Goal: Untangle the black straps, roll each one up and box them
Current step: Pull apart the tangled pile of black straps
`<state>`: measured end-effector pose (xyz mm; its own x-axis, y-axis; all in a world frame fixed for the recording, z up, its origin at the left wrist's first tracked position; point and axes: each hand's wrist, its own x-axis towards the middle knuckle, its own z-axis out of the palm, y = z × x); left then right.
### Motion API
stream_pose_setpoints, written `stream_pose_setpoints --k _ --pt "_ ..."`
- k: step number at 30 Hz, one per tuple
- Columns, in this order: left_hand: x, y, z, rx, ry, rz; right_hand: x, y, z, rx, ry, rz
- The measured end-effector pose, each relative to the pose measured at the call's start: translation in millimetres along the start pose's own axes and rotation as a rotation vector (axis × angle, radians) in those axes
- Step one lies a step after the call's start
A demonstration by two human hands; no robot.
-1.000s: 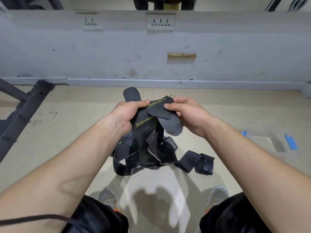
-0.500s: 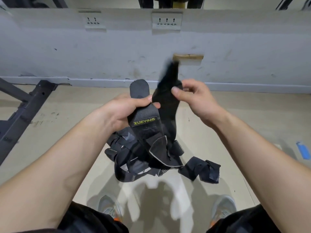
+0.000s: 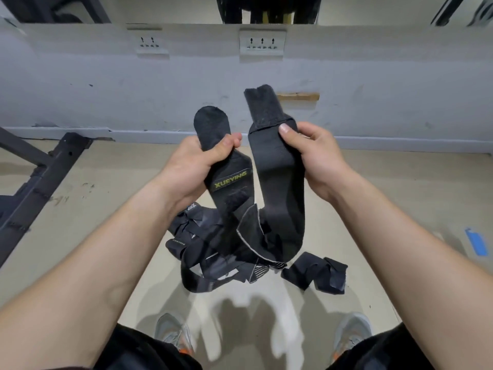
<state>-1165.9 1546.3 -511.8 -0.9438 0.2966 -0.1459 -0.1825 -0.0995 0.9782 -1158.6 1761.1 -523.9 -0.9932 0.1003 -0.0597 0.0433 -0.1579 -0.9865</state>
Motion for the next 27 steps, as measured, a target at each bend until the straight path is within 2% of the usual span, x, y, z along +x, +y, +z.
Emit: stream_pose_setpoints --k 3,8,13,15,16,19,20,21,25,27 --pt "-0.6 -5.9 11.2 -0.088 -0.031 -0.038 -3.2 3.6 8.4 0.007 -0.003 -0.025" --pt "2.1 -8.3 26.3 -0.111 0.087 -0.057 -2.4 8.9 7.9 0.001 0.046 -0.034" --pt "2.7 -11.0 33.8 -0.024 -0.001 -0.076 -6.3 8.9 10.5 -0.047 0.004 -0.023" --pt "4.1 -13.5 37.3 -0.004 0.028 -0.075 -5.4 8.9 14.3 -0.039 0.007 -0.04" --pt "5.9 -13.9 37.1 -0.019 0.081 -0.076 -2.9 11.1 16.0 -0.072 0.074 -0.051" --pt "13.5 -11.5 26.3 -0.155 0.241 -0.138 0.5 26.1 12.8 -0.228 0.428 -0.021" --pt "15.6 -10.4 20.5 -0.216 0.274 -0.161 -3.2 33.1 10.8 -0.283 0.433 0.009" --pt "17.2 -9.8 15.1 -0.275 0.297 -0.181 -8.7 42.1 9.8 -0.35 0.349 0.053" --pt "20.2 -10.0 5.6 -0.431 0.344 -0.277 -39.6 85.5 19.5 -0.729 -0.231 0.246" --pt "20.6 -10.4 8.4 -0.471 0.359 -0.321 -47.5 101.7 29.0 -0.899 -0.305 0.233"
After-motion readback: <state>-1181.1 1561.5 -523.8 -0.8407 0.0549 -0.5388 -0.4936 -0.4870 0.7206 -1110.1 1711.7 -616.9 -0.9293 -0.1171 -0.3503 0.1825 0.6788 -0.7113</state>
